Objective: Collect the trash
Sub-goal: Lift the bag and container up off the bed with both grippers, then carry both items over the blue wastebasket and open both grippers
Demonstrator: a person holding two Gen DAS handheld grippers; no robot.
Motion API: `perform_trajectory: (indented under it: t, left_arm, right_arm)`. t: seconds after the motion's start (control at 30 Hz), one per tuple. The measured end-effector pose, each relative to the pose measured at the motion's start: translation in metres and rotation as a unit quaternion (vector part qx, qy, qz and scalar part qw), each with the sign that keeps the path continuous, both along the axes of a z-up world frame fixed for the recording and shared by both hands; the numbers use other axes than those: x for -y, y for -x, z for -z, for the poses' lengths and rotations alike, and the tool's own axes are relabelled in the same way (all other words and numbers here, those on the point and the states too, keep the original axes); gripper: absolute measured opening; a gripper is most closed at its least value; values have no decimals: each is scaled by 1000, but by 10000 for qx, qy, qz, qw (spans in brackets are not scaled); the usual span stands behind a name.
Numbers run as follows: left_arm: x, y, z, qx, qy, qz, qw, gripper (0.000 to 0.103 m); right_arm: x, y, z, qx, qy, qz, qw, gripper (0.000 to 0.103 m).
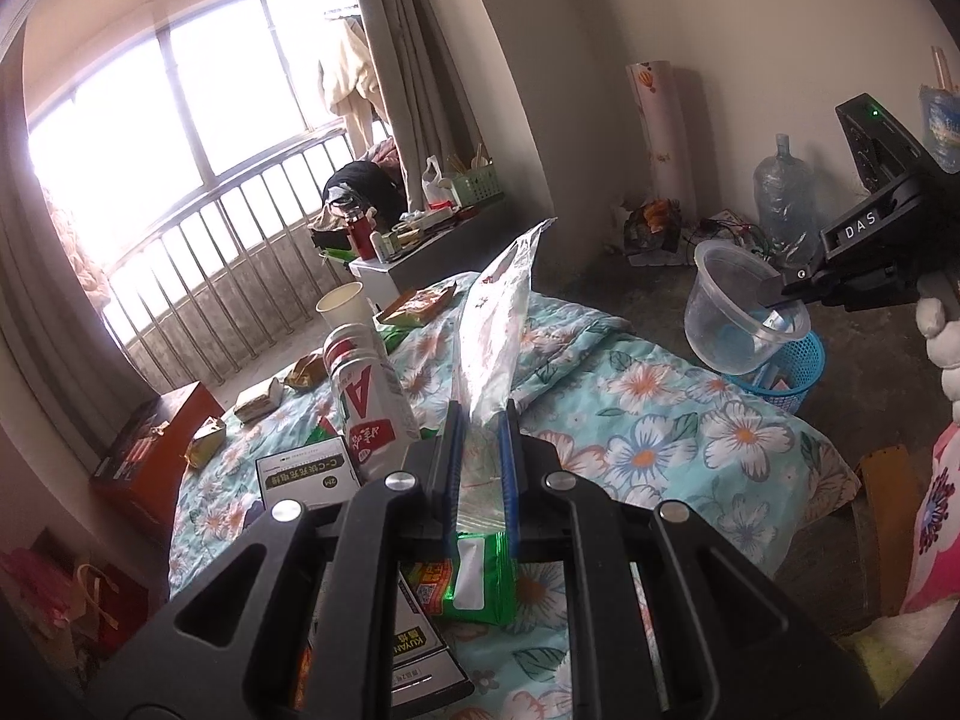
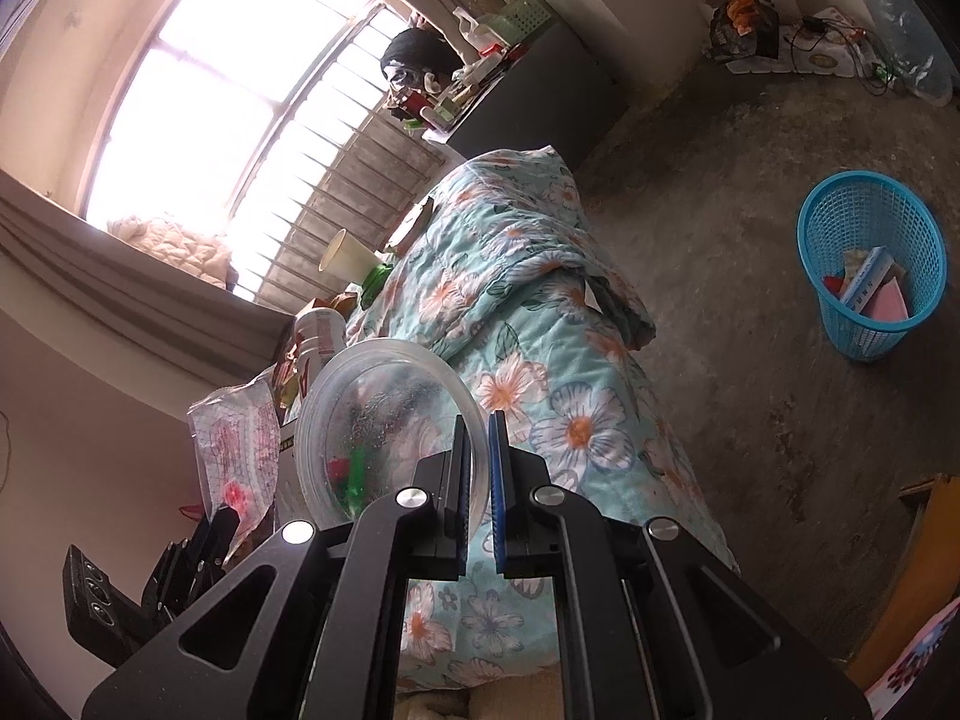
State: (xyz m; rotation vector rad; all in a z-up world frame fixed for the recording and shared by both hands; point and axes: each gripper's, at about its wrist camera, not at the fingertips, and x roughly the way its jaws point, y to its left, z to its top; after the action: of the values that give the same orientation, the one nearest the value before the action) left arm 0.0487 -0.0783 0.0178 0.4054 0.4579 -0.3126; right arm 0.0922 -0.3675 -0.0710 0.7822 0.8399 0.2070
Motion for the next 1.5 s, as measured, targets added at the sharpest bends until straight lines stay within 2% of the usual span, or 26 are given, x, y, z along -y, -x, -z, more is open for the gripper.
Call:
perform_trajectory:
  t: [0.5,0.83,1.13,1.5]
  left_arm:
    - [63,-14,-23,373,-395,501,9973,10]
    - [109,-24,-23,393,-477,993,9931,10]
    - [164,-44,-15,-34,-403,1805,9827,10]
    - [240,-61,6,-472,-564,2282,9708,10]
  right_arm:
    - [53,33,-1,201,-206,722,9970,6]
    - [89,41,16,110,-324,1287,9911,6]
    - [121,54,34,97,-377,1955,9799,6]
    - [167,82,79,-119,-534,2562,9651,6]
